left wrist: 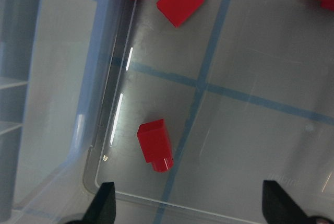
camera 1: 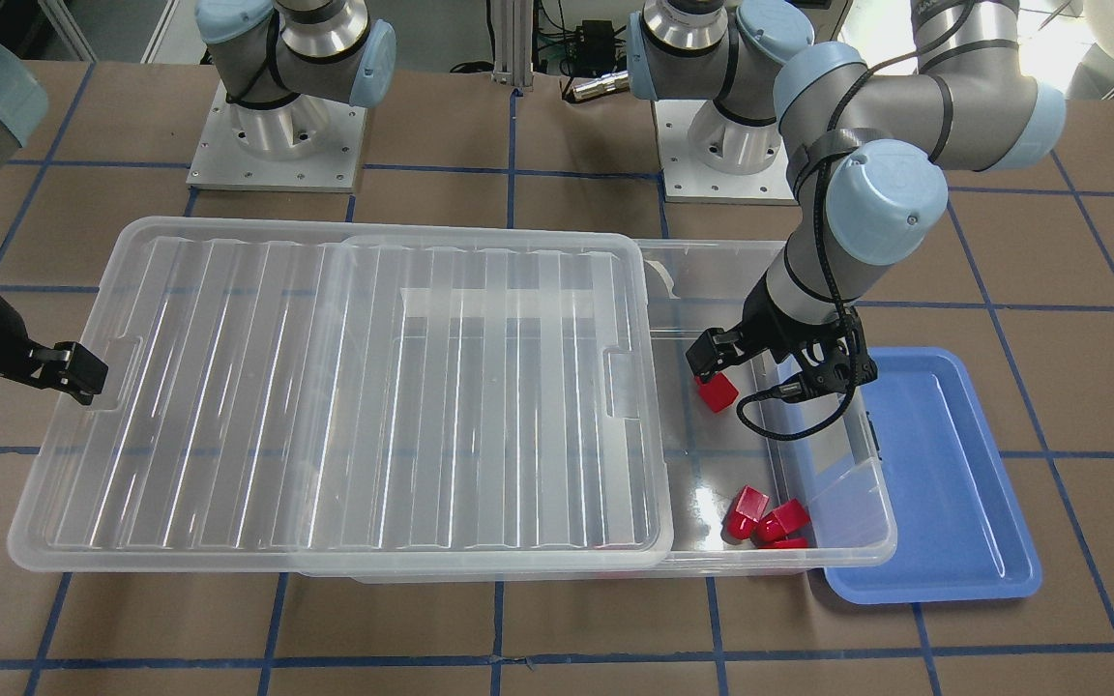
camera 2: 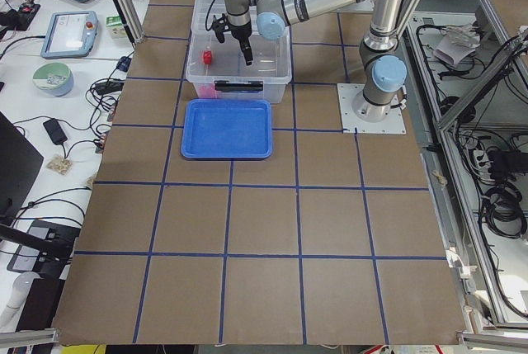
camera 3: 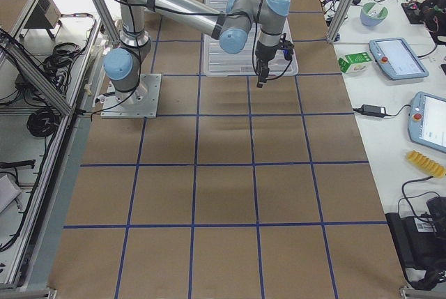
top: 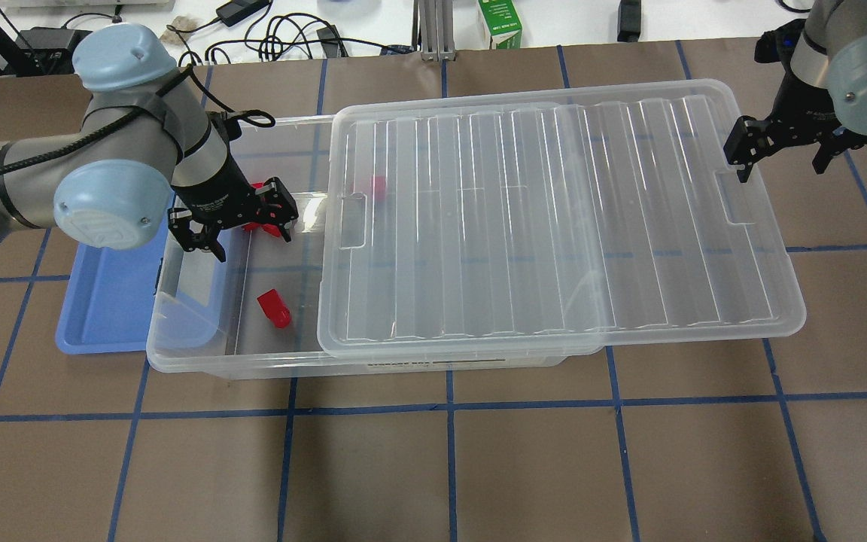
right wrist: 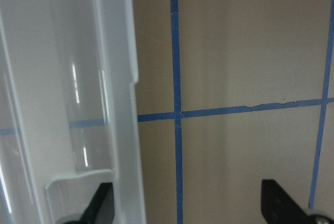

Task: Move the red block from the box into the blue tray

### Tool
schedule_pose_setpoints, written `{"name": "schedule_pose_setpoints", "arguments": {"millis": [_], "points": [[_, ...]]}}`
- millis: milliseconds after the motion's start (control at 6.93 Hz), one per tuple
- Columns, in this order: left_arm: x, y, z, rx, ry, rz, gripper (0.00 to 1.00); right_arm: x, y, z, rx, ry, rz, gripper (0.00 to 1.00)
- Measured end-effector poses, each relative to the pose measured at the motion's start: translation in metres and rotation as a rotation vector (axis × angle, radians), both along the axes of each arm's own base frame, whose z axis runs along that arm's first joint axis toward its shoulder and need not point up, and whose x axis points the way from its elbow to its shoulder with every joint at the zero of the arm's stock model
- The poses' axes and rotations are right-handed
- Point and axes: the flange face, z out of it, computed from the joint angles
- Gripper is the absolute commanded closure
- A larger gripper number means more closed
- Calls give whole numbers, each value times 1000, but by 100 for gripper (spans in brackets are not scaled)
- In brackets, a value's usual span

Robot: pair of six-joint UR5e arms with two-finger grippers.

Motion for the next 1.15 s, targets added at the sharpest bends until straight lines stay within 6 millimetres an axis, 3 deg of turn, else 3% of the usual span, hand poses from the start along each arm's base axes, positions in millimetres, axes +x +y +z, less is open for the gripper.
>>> {"name": "schedule_pose_setpoints", "arguments": {"millis": [288,433,865,1154], "points": [[-1,13,-26,42,-4,47,0,22,-8,25,-78,-117,3,0],[-2,18,-38,63,-7,73,0,46,-10,47,-113,-150,-2,0],[-4,19,-69,90,-13,106,0,158,5,124,-152,-155,-69,0],[-4,22,-94,72,-23,108,0,209,28,135,-150,-113,-64,0]]}}
